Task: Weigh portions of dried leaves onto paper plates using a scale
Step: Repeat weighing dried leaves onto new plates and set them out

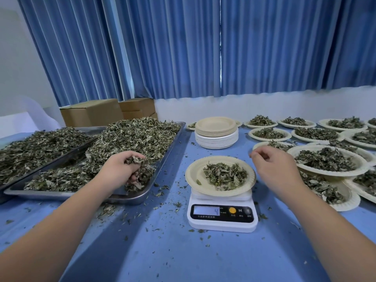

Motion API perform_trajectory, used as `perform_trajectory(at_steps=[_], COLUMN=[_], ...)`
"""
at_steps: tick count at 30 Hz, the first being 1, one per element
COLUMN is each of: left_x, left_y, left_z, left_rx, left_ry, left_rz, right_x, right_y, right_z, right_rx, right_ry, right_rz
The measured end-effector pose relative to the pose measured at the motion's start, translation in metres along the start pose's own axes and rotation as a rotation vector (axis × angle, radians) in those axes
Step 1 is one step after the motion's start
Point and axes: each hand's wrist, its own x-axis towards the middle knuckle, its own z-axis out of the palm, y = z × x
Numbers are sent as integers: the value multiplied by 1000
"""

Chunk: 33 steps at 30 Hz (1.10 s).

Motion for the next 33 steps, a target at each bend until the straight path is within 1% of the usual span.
perform_trajectory(at_steps=[4, 10, 15, 19, 21, 24, 26, 30, 33], left_x=[-2, -3, -10, -21, -25, -26, -26, -27, -28], left_y=[15, 47, 74, 98, 109, 120, 122, 119, 115], left_z=[-5, -7, 9, 30, 41, 58, 69, 85, 91], left_rx=[-120, -149, -372, -453, -441, -340, -282, -254, -172], left_ry=[25, 22, -71, -183, -223, -235, -250, -379, -445], left_rz=[31, 96, 95, 140, 191, 262, 279, 291, 353], right_x=[0, 0, 0, 0, 1, 1, 1, 2, 2], right_y=[-1, -1, -1, -1, 0, 1, 2, 1, 1], right_z=[-1, -2, -2, -2, -1, -1, -1, -1, -1], right_rx=[-24, 4, 13, 19, 11, -1, 8, 5, 0], right_ry=[5, 3, 3, -3, 3, 12, 9, 4, 3], right_rz=[-6, 4, 4, 7, 6, 6, 12, 9, 13])
